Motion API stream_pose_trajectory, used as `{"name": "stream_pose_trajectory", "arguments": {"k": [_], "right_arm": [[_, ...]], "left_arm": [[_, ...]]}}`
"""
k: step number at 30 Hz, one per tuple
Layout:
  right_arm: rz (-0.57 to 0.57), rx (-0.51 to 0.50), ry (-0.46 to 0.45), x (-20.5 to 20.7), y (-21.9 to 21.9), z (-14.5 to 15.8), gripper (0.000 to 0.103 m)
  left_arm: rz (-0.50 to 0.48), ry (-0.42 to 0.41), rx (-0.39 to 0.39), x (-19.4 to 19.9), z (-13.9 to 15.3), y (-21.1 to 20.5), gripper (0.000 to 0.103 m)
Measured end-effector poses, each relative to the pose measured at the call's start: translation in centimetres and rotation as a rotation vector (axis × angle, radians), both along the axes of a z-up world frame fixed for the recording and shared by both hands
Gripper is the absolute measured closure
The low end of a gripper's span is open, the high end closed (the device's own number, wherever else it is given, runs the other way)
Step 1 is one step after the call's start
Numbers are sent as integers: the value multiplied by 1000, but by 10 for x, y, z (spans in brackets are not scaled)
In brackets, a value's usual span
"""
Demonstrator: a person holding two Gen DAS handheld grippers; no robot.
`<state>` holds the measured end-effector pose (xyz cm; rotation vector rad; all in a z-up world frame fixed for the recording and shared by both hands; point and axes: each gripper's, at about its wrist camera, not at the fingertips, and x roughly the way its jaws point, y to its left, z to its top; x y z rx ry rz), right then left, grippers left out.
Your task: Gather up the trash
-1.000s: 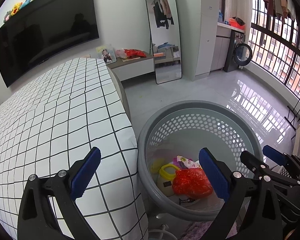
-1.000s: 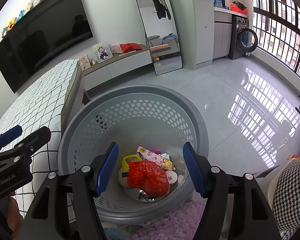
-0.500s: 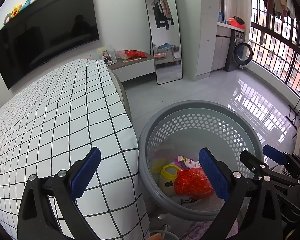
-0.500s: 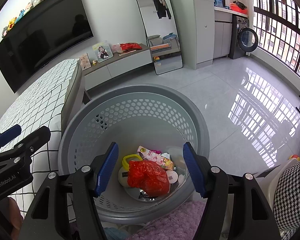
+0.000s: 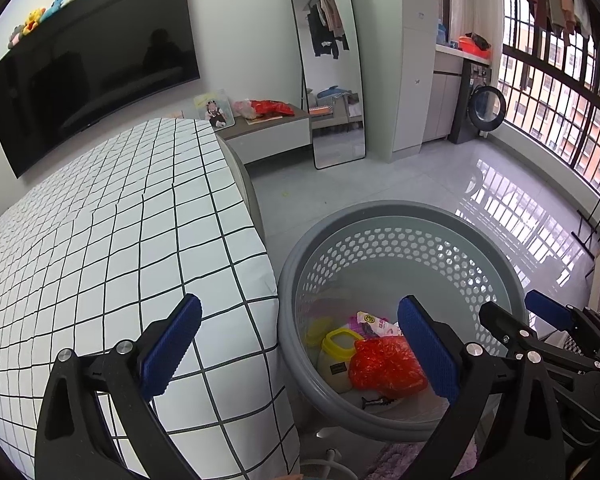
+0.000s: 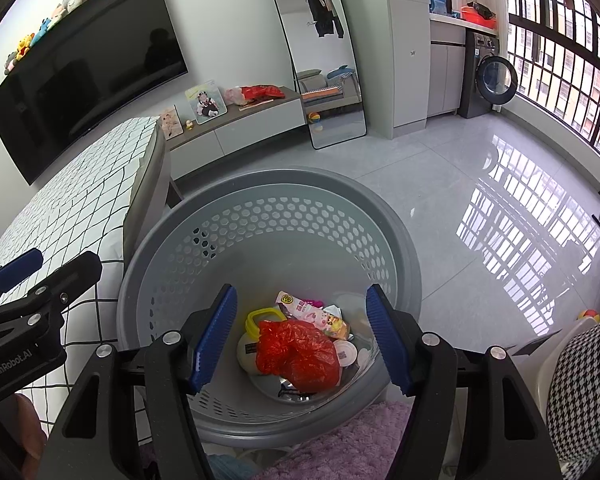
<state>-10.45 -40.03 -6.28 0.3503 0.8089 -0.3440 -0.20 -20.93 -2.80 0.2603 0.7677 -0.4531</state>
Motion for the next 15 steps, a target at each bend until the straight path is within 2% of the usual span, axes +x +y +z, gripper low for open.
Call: {"name": "stream_pose_trajectory", "arguments": {"k": [15], "right_arm": [[5, 2, 1, 2, 2, -1, 39]], "left_arm": [[2, 0, -6, -1, 0, 2, 6]]}}
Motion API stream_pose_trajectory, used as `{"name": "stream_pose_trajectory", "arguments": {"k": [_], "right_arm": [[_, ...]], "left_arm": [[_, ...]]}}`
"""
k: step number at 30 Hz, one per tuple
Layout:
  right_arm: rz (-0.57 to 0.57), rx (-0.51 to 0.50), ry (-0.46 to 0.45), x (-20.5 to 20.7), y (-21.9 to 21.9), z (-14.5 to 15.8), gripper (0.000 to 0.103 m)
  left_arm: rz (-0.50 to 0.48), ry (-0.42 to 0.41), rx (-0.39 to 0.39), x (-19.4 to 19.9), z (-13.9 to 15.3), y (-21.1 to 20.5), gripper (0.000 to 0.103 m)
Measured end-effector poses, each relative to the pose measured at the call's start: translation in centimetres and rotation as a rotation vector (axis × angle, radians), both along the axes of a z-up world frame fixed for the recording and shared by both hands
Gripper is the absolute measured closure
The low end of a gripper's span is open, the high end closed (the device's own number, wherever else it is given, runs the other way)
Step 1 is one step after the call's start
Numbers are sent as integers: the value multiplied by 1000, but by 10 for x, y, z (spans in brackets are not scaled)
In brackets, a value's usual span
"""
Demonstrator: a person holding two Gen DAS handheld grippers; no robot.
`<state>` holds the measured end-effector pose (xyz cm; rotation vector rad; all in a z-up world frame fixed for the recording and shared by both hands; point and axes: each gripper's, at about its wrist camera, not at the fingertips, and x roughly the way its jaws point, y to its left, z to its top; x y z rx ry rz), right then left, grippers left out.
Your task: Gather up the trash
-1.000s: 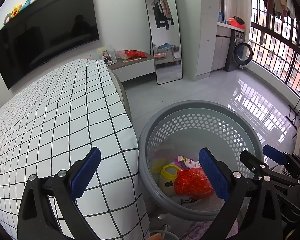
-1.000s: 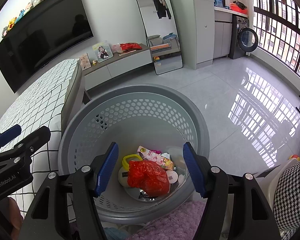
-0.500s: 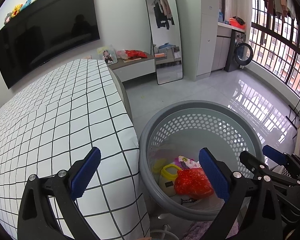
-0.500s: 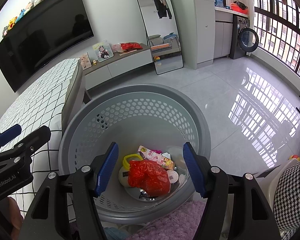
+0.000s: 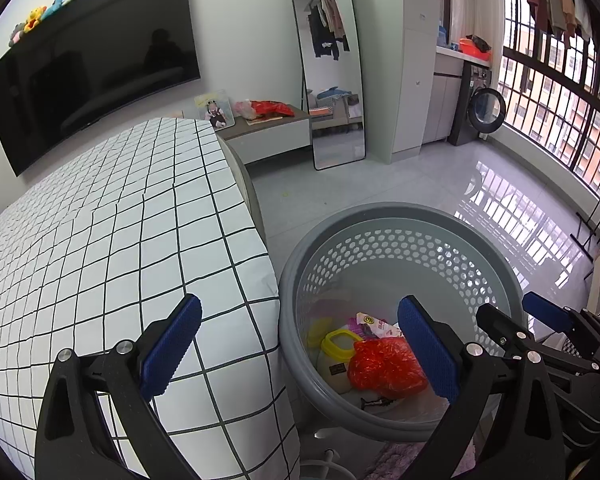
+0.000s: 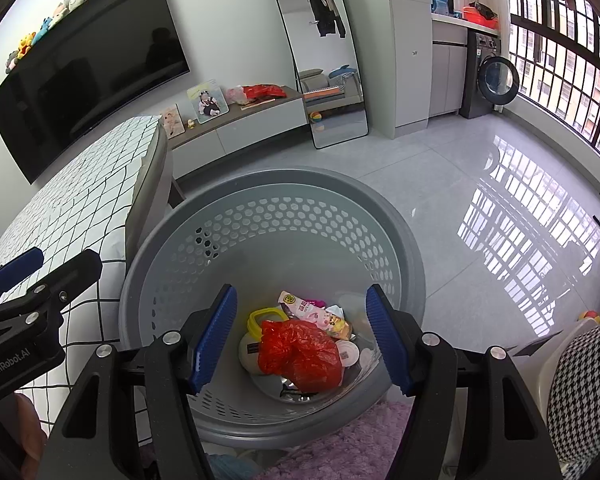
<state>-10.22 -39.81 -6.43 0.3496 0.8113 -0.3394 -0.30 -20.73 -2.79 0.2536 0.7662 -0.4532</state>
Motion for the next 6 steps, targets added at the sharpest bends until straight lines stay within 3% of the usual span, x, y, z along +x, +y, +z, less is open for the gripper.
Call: {"name": "stream_pose_trajectory", "arguments": {"k": [6], "right_arm": [[0, -1, 0, 0, 0, 0, 39]], "left_arm": [[1, 4, 2, 0, 0, 1, 6]]}}
